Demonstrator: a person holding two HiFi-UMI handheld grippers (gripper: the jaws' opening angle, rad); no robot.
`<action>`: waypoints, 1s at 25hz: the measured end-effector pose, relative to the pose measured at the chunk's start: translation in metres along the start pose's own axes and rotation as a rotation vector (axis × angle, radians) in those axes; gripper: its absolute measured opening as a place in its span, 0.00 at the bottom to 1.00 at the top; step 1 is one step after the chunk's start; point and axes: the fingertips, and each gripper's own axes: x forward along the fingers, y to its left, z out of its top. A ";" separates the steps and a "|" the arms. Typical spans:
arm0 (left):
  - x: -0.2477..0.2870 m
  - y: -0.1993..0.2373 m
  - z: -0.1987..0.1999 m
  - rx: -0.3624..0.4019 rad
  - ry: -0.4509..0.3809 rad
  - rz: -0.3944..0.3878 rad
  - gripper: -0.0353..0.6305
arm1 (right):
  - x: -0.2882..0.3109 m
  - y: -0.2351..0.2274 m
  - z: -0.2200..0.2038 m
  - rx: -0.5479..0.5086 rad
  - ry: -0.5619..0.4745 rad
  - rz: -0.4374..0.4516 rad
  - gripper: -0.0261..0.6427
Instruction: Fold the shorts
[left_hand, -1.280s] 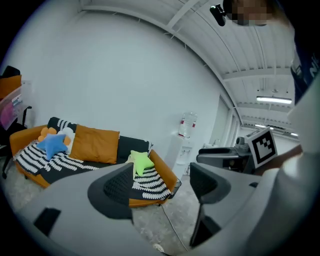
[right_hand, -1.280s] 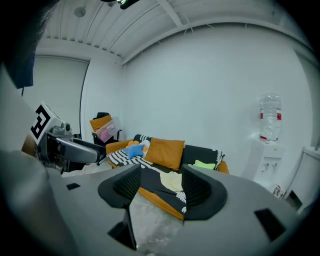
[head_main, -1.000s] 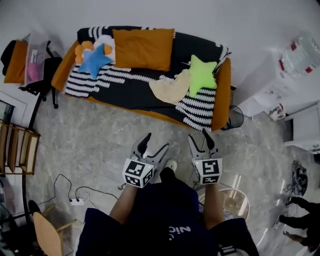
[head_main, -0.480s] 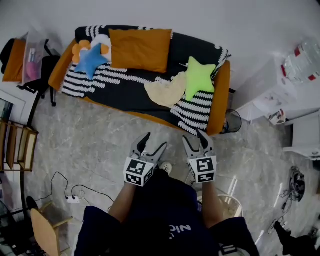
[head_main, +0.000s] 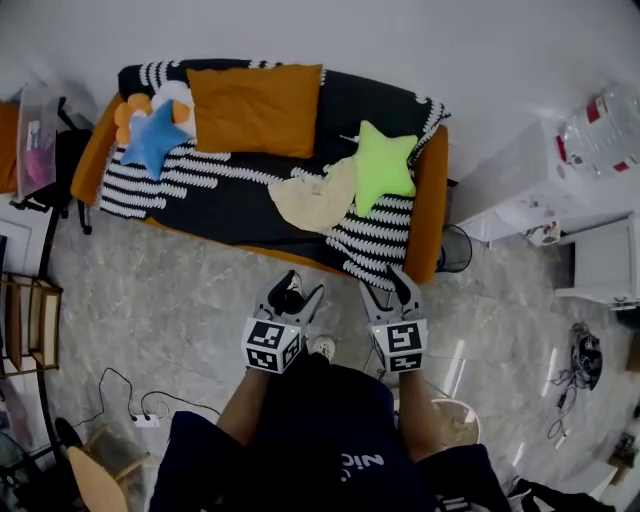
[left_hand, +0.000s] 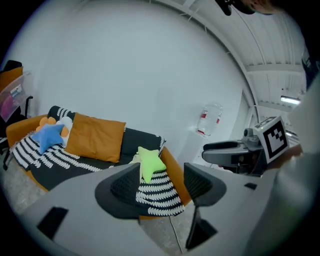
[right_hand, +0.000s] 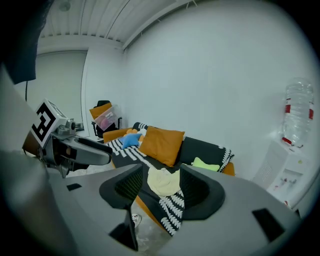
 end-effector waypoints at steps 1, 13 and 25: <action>0.010 0.007 0.006 -0.006 0.001 -0.005 0.46 | 0.009 -0.006 0.005 0.003 0.006 -0.006 0.39; 0.111 0.103 0.077 0.011 0.060 -0.047 0.45 | 0.127 -0.050 0.053 0.057 0.076 -0.056 0.39; 0.169 0.166 0.101 -0.007 0.135 -0.017 0.40 | 0.208 -0.081 0.075 0.050 0.139 -0.054 0.39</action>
